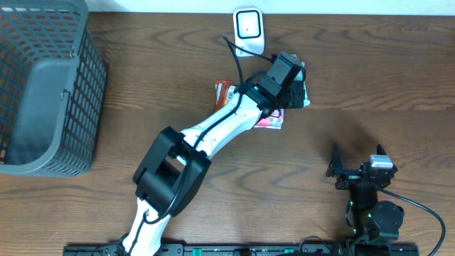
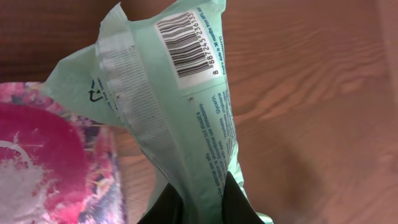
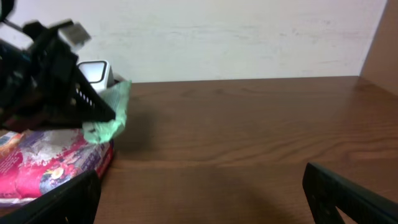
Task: Scan the item barcode
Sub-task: 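Carry the green item out and set it right of the bag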
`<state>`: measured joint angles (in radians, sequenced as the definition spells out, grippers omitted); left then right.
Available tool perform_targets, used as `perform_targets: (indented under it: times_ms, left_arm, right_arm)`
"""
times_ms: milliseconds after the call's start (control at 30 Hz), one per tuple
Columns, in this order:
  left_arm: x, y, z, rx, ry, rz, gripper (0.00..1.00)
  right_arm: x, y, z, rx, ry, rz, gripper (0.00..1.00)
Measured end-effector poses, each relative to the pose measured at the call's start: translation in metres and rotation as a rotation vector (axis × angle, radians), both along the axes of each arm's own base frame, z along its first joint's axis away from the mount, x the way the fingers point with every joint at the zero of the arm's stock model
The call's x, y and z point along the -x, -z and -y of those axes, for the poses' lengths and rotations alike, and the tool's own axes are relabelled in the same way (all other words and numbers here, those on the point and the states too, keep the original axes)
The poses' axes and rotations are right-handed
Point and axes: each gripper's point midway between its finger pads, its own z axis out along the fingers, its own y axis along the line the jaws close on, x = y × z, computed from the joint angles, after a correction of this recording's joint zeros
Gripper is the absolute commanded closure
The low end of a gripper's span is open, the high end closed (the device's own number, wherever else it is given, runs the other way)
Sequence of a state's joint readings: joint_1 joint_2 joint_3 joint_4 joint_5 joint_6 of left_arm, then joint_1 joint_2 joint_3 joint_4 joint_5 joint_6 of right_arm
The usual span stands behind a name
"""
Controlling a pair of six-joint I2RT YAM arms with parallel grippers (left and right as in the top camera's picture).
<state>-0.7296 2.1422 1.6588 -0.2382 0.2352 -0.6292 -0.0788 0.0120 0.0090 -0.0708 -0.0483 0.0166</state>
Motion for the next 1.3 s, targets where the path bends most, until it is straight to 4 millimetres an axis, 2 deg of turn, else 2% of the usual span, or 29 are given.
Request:
perform_targets:
  times_ms: [67, 133, 200, 300, 333, 767, 867, 1267, 1300]
  left_arm:
    - [-0.001, 0.008, -0.001, -0.012, -0.004, -0.009, 0.92]
    - [0.0, 0.01, -0.002, -0.017, -0.006, -0.013, 0.86]
    - [0.0, 0.01, -0.002, -0.019, -0.006, -0.015, 0.86]
    - [0.001, 0.012, -0.004, -0.025, -0.007, -0.024, 0.87]
    - [0.001, 0.012, -0.004, -0.025, -0.007, -0.024, 0.92]
    - [0.009, 0.014, 0.002, -0.026, -0.012, -0.036, 0.92]
    - [0.01, 0.015, 0.002, -0.035, -0.016, -0.032, 0.86]
    - [0.022, 0.031, -0.005, -0.084, -0.013, -0.075, 0.83]
    - [0.023, 0.032, -0.005, -0.086, -0.012, -0.076, 0.77]
  right_arm:
    - [0.0, 0.0, 0.0, 0.0, 0.0, 0.0, 0.01]
    - [0.0, 0.0, 0.0, 0.0, 0.0, 0.0, 0.01]
    - [0.0, 0.0, 0.0, 0.0, 0.0, 0.0, 0.01]
    - [0.0, 0.0, 0.0, 0.0, 0.0, 0.0, 0.01]
    - [0.0, 0.0, 0.0, 0.0, 0.0, 0.0, 0.01]
    - [0.0, 0.0, 0.0, 0.0, 0.0, 0.0, 0.01]
    - [0.0, 0.0, 0.0, 0.0, 0.0, 0.0, 0.01]
    - [0.0, 0.0, 0.0, 0.0, 0.0, 0.0, 0.01]
    - [0.0, 0.0, 0.0, 0.0, 0.0, 0.0, 0.01]
